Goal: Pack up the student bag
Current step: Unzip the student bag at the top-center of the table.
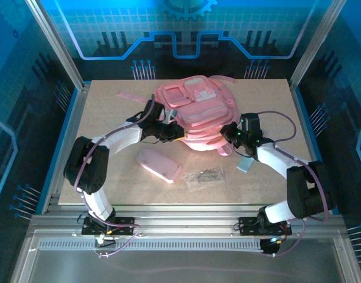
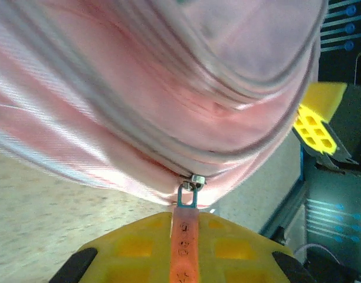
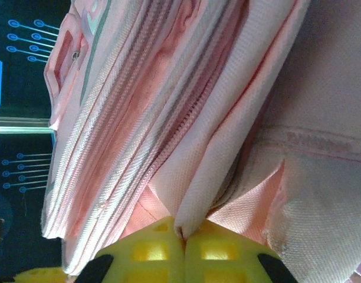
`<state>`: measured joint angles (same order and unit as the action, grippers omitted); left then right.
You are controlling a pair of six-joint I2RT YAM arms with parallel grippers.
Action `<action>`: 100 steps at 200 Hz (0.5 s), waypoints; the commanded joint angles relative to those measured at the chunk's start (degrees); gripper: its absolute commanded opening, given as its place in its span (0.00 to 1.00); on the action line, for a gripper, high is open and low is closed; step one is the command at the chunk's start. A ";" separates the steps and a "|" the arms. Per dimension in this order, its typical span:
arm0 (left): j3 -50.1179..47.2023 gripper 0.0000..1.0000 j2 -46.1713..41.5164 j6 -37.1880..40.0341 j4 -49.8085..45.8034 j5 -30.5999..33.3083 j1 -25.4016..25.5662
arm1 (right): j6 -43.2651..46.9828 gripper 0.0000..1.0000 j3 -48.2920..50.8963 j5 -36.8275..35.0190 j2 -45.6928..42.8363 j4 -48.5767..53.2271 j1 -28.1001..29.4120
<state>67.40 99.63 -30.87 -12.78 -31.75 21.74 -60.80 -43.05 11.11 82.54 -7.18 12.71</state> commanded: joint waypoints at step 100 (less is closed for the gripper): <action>8.88 0.00 7.20 12.24 0.61 46.91 -8.93 | 5.60 0.00 -2.42 1.51 -5.07 2.95 -0.16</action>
<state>71.31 102.76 -21.61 -11.99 -5.30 18.74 -58.17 -43.18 14.94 80.36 -5.48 13.54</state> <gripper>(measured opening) 0.117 0.056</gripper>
